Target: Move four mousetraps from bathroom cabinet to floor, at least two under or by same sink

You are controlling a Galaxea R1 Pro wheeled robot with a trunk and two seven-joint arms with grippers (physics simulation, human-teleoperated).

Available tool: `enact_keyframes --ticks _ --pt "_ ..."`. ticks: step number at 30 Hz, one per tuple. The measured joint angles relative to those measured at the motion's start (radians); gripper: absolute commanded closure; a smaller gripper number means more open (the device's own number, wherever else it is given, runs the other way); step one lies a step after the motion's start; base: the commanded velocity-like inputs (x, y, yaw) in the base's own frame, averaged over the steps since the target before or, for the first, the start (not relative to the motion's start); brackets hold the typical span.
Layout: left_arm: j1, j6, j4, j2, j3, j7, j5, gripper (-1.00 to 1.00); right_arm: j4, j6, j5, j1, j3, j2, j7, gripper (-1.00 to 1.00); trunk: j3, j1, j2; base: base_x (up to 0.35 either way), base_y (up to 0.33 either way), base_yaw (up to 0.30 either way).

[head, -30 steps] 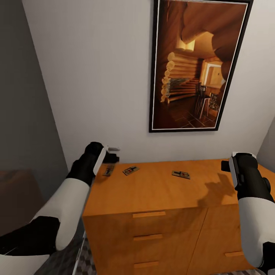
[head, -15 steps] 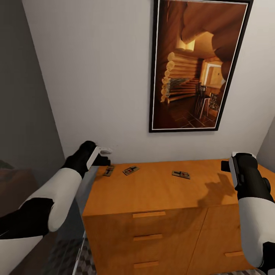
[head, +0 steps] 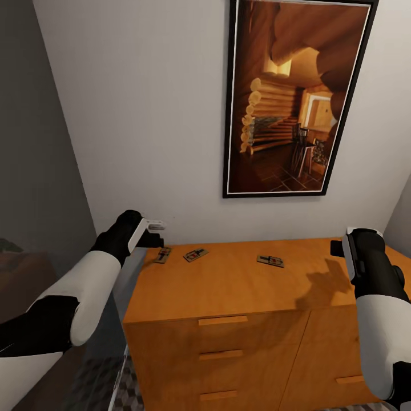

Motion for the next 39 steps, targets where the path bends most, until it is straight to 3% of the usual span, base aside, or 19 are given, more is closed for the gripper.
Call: enact_keyframes --ticks 39 --pt "0.0 0.0 0.005 -0.007 -0.007 0.002 -0.004 -1.0 0.0 0.0 0.0 0.0 0.0 0.0 0.0 1.0 0.0 0.0 0.0 0.063 -0.006 0.0"
